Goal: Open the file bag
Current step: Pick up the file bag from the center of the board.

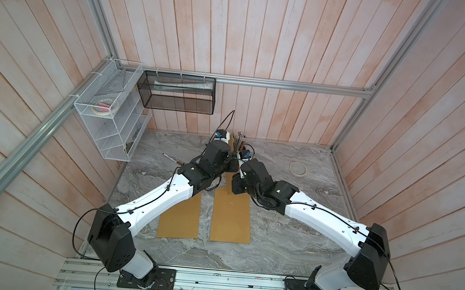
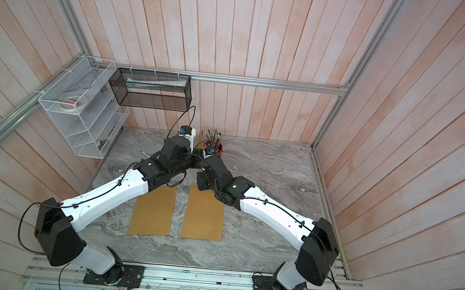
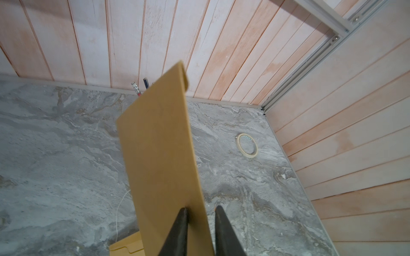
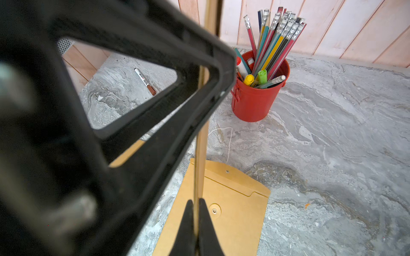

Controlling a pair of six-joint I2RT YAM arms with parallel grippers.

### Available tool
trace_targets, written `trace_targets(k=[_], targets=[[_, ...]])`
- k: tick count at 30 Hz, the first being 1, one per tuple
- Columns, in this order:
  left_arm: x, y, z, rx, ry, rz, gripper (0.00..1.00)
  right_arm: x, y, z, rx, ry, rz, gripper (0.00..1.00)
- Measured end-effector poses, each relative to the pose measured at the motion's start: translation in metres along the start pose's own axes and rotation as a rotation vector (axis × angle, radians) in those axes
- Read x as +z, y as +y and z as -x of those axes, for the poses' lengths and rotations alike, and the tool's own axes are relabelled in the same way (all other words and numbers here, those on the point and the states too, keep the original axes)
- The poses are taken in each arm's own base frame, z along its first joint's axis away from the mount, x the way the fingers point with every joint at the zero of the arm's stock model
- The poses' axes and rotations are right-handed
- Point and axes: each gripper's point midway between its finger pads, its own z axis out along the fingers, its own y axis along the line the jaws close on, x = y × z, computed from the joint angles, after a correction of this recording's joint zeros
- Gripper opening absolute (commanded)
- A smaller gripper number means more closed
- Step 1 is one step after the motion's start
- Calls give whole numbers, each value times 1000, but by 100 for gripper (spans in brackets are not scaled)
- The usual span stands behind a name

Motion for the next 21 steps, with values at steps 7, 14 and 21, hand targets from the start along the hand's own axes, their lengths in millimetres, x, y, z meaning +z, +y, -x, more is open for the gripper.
trace_targets(k=[7, 14, 21], targets=[[-1, -3, 2, -5, -5, -6, 0, 0, -1, 1, 3, -5, -7, 8], [-1, 3, 5, -7, -20, 17, 0, -1, 5, 5, 7, -18, 24, 30], [-9, 16, 12, -17, -51, 19, 0, -22, 16, 0, 18, -49, 147, 44]])
